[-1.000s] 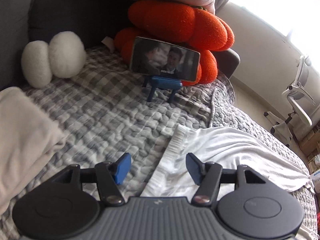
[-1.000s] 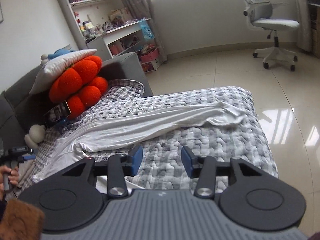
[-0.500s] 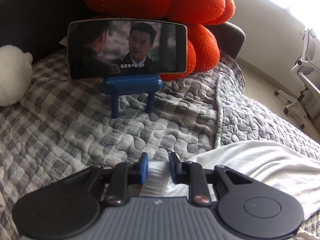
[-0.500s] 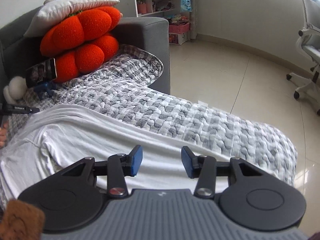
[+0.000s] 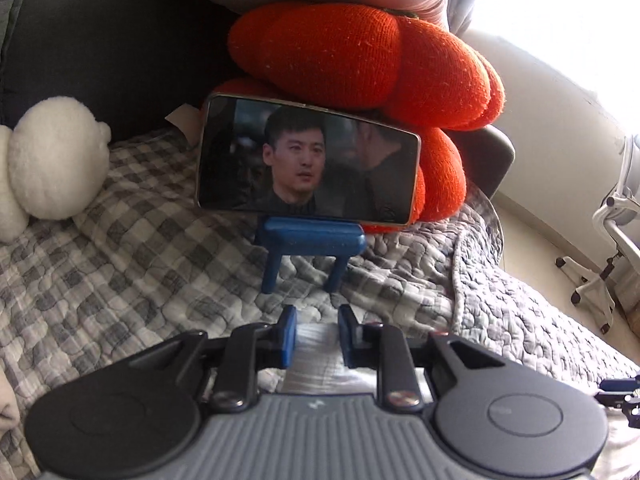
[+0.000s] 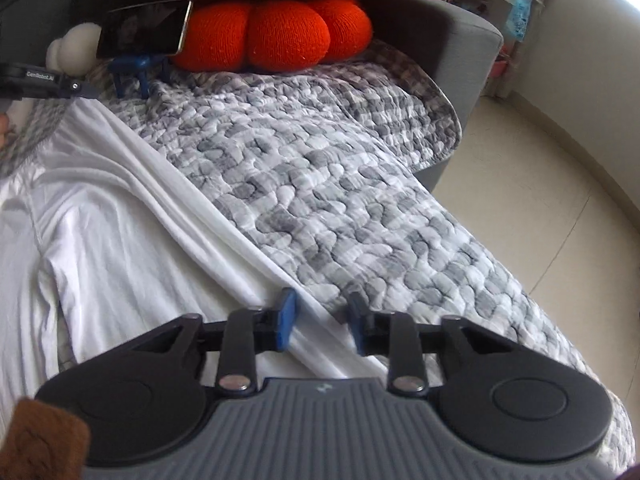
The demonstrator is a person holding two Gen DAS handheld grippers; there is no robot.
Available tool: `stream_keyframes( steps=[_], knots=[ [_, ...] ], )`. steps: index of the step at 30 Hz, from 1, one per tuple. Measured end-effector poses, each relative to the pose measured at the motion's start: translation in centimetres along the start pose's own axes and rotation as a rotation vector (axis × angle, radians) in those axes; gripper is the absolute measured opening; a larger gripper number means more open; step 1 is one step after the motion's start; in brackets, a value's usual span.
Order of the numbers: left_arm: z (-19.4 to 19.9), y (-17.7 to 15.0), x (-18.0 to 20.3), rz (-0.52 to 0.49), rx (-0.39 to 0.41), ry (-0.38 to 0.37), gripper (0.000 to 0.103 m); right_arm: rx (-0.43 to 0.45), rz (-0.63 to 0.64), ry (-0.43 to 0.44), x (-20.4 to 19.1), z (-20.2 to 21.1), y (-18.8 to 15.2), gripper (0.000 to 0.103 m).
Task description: Fold clothes
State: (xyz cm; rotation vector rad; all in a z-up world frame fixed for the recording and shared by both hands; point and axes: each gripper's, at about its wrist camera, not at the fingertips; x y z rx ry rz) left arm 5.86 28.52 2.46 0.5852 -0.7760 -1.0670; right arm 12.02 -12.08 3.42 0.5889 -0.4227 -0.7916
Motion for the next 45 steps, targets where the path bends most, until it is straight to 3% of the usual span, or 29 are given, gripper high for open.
stream_keyframes(
  steps=[3, 7, 12, 17, 19, 21, 23, 25, 27, 30, 37, 39, 45],
  knots=[
    [0.2, 0.4, -0.2, 0.037, 0.032, -0.012, 0.022, 0.033, 0.079, -0.115, -1.3, 0.3, 0.9, 0.0],
    [1.1, 1.0, -0.2, 0.058, 0.087, -0.028, 0.022, 0.141, 0.055, -0.212, -1.2, 1.9, 1.9, 0.0],
    [-1.1, 0.6, -0.1, 0.046, 0.046, 0.016, 0.022, 0.092, 0.098, -0.319, -1.9, -1.3, 2.1, 0.0],
    [-2.2, -0.1, 0.8, -0.025, 0.038, 0.053, 0.022, 0.066, 0.093, -0.342, -2.6, -2.5, 1.9, 0.001],
    [-2.5, -0.1, 0.8, -0.042, 0.011, 0.048, 0.023, 0.054, 0.093, -0.348, -2.7, -2.7, 1.8, 0.003],
    [-2.1, 0.1, 0.5, -0.051, 0.005, 0.039, 0.03, 0.042, 0.093, -0.353, -2.9, -3.0, 1.8, 0.011],
    [-0.6, 0.3, 0.1, -0.072, 0.036, 0.038, 0.043, 0.062, 0.057, -0.345, -3.0, -1.6, 1.9, 0.029],
    [1.4, 0.5, -0.5, -0.101, 0.074, 0.05, 0.045, 0.08, 0.017, -0.336, -3.0, 0.1, 1.8, 0.053],
    [3.4, 0.4, -1.6, -0.097, 0.076, 0.062, 0.048, 0.078, -0.026, -0.314, -3.0, 1.6, 1.5, 0.054],
    [6.2, -1.0, -3.3, -0.056, 0.014, 0.06, 0.048, 0.074, -0.1, -0.273, -3.0, 3.8, 0.9, 0.054],
    [12.1, -7.1, -6.4, 0.038, -0.08, 0.122, 0.052, 0.076, -0.222, -0.152, -4.2, 8.2, -2.0, 0.054],
    [12.8, -8.5, -6.8, 0.061, -0.101, 0.116, 0.061, 0.076, -0.254, -0.125, -4.6, 9.2, -3.0, 0.054],
    [13.0, -10.8, -6.4, 0.126, -0.122, 0.059, 0.061, 0.059, -0.297, -0.088, -6.2, 10.7, -6.4, 0.054]
  ],
)
Point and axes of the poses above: each gripper's, at about its wrist camera, not at the fingertips, and z roughly against the way its jaws point, x to its right, y to its top
